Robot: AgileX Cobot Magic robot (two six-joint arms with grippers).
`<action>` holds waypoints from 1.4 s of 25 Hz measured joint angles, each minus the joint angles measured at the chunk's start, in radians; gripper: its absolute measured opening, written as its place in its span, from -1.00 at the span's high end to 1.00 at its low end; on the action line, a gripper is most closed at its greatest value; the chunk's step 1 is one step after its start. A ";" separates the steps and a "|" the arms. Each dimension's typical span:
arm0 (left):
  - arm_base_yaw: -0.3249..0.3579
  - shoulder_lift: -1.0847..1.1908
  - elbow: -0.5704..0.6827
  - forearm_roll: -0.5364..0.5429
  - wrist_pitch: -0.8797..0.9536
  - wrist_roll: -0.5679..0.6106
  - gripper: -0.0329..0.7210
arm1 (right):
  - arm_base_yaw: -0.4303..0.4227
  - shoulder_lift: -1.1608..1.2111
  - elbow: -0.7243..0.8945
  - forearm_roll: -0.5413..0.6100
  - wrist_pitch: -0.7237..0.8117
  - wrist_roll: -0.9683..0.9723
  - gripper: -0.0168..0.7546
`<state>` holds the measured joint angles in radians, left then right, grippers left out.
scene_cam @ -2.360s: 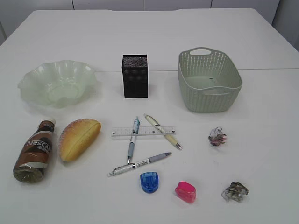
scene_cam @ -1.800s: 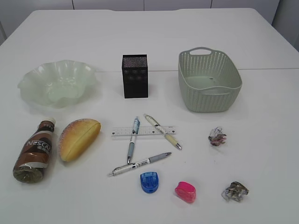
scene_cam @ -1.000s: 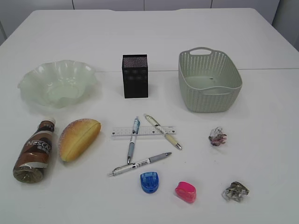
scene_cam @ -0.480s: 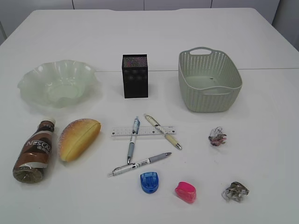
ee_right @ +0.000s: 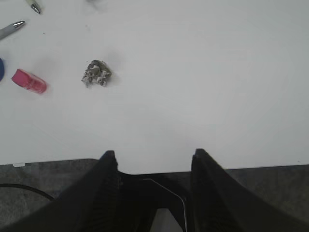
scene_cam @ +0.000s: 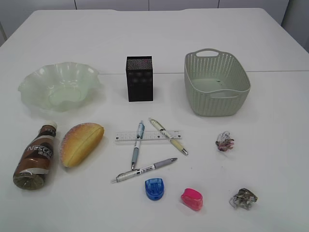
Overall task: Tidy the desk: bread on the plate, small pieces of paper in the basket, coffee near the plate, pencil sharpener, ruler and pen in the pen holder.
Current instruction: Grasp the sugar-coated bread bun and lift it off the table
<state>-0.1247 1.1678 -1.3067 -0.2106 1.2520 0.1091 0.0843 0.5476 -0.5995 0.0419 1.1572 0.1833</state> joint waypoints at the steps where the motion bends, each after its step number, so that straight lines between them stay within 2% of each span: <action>1: -0.025 0.036 -0.030 0.014 0.000 0.000 -0.52 | 0.000 0.036 -0.017 0.002 -0.002 0.001 0.01; 4: -0.085 0.156 -0.115 0.049 0.000 0.000 -0.52 | 0.000 0.128 -0.059 0.007 -0.011 0.002 0.01; 7: -0.114 0.269 -0.162 0.067 0.000 0.000 -0.52 | 0.000 0.209 -0.091 0.011 -0.014 0.003 0.01; 16: -0.127 0.528 -0.165 0.092 -0.035 0.000 -0.52 | 0.000 0.374 -0.190 0.038 -0.017 0.005 -0.01; 18: -0.139 0.575 -0.165 0.092 -0.052 0.000 -0.54 | 0.000 0.397 -0.199 0.040 -0.023 0.005 -0.01; 24: -0.210 0.687 -0.168 0.133 -0.110 0.000 -0.76 | 0.000 0.439 -0.204 0.042 -0.027 0.005 -0.04; 31: -0.258 0.806 -0.168 0.192 -0.161 0.000 -0.79 | 0.000 0.446 -0.205 0.042 -0.052 0.005 -0.05; 35: -0.259 0.853 -0.168 0.241 -0.187 0.000 -0.79 | 0.000 0.446 -0.205 0.036 -0.077 0.005 -0.05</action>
<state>-0.3834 2.0207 -1.4745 0.0306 1.0646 0.1091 0.0843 0.9931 -0.8041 0.0774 1.0800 0.1880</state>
